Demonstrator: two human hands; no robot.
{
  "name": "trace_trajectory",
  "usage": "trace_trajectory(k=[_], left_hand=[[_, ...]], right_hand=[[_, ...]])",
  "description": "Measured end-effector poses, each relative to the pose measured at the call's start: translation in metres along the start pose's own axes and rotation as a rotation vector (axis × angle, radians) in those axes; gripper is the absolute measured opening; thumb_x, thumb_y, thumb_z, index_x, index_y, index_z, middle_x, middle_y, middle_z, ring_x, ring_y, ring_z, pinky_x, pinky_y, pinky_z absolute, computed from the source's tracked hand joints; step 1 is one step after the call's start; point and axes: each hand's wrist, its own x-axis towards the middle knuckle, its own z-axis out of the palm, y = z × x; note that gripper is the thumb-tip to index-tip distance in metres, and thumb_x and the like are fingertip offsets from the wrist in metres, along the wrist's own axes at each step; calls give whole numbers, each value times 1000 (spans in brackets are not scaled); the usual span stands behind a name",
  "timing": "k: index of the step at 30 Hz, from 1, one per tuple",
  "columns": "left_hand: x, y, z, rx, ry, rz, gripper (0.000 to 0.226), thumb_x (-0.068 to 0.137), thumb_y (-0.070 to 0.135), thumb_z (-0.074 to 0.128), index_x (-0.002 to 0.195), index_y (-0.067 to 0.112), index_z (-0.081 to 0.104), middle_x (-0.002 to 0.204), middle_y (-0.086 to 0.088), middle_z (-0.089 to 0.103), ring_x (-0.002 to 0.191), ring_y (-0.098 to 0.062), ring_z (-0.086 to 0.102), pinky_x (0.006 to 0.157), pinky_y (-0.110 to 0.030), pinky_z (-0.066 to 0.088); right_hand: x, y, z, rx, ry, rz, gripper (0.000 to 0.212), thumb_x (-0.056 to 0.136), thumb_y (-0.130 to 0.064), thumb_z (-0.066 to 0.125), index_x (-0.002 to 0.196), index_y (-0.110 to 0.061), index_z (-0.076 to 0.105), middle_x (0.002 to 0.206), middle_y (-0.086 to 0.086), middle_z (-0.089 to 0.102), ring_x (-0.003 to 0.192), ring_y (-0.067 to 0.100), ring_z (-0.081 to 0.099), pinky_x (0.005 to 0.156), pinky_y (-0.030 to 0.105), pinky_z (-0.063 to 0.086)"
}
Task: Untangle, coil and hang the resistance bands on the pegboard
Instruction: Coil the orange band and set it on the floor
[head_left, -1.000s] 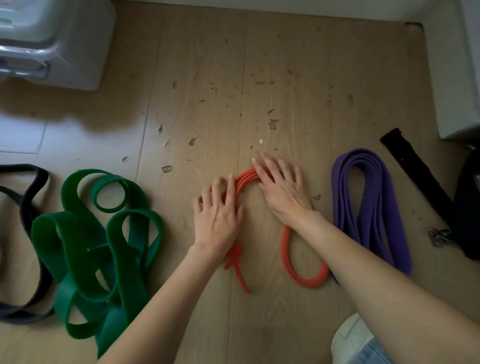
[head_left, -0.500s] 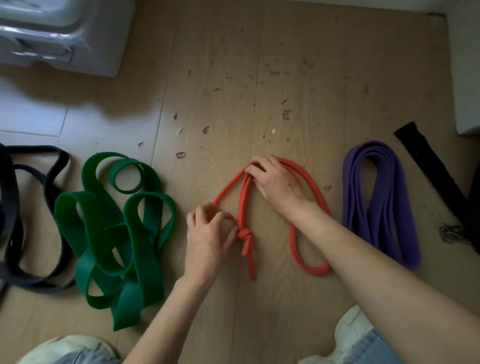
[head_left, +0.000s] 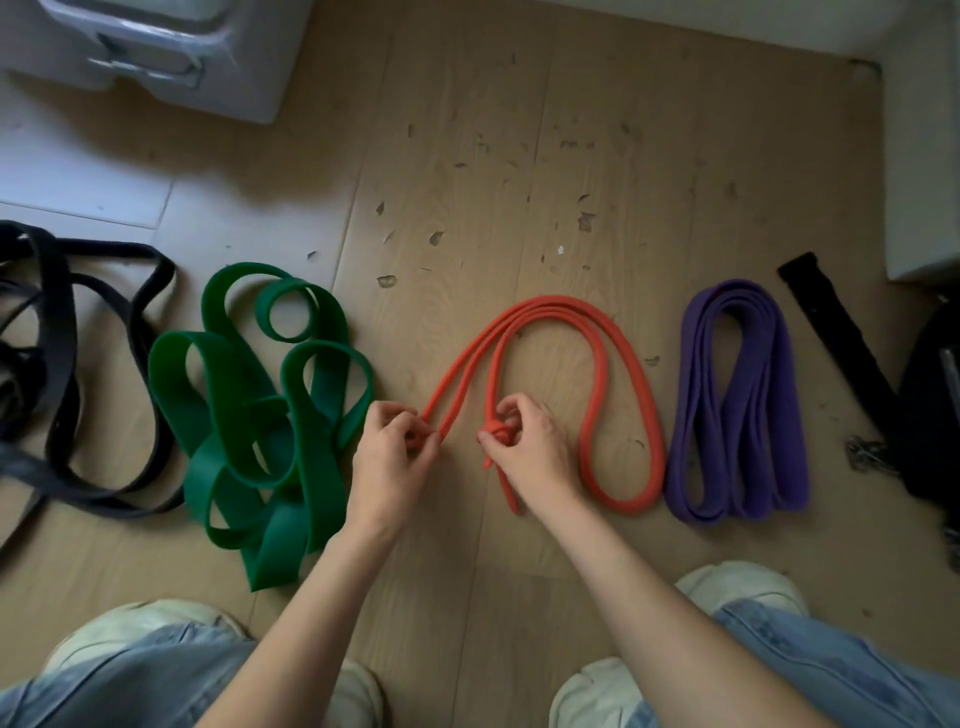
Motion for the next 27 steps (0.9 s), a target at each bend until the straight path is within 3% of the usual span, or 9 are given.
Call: trace_trajectory(k=[5, 7, 9, 12, 15, 19, 24, 27], left_hand=[[0, 2, 0, -78, -114, 46, 18, 76, 7, 73, 90, 3, 62, 96, 0, 46, 80, -11, 58, 81, -27, 54], [5, 4, -2, -74, -146, 24, 33, 74, 12, 75, 102, 7, 58, 99, 0, 46, 83, -12, 58, 82, -33, 53], [14, 6, -5, -40, -141, 5, 46, 76, 24, 74, 114, 12, 52, 106, -1, 50, 88, -13, 58, 83, -37, 51], [35, 21, -2, 94, -151, -22, 68, 81, 45, 63, 134, 10, 38, 123, -10, 50, 111, -24, 50, 96, -41, 43], [49, 48, 19, 424, -211, -39, 87, 81, 59, 55, 143, 9, 22, 136, -16, 37, 122, -34, 37, 98, -43, 39], [47, 61, 40, 603, -200, -32, 72, 88, 37, 56, 142, 8, 17, 135, -16, 33, 116, -34, 40, 88, -41, 43], [41, 52, 43, 511, -185, 73, 53, 94, 19, 44, 142, 15, 22, 124, -8, 43, 104, -28, 52, 76, -36, 43], [34, 55, 50, 512, -227, 137, 53, 92, 16, 45, 141, 19, 25, 120, -6, 43, 101, -27, 52, 76, -35, 43]], right_hand=[[-2, -5, 1, -55, -119, 18, 20, 81, -22, 67, 96, -9, 62, 92, 8, 65, 92, 22, 58, 70, 19, 31], [1, -6, -9, -78, -111, 30, 19, 86, -25, 62, 96, -10, 67, 95, 9, 68, 94, 23, 59, 76, 24, 36], [7, 0, -25, -114, -59, 42, 20, 89, -22, 57, 97, -7, 68, 98, 12, 67, 96, 27, 59, 81, 29, 38], [19, 14, -50, -218, 94, 39, 20, 89, -19, 55, 103, -7, 63, 109, 12, 60, 105, 28, 52, 90, 33, 37], [42, 26, -68, -340, 224, 6, 43, 87, -23, 60, 125, -7, 51, 127, 13, 47, 122, 28, 38, 104, 35, 29], [82, 29, -78, -542, 142, -31, 68, 85, -33, 62, 140, -8, 31, 139, 14, 36, 128, 30, 32, 103, 39, 31], [117, 29, -73, -419, 189, -196, 29, 87, -15, 59, 114, -4, 56, 116, 12, 54, 110, 28, 48, 88, 31, 36], [134, 25, -77, -418, 212, -216, 26, 87, -15, 59, 111, -5, 59, 111, 12, 56, 107, 29, 49, 85, 31, 37]])
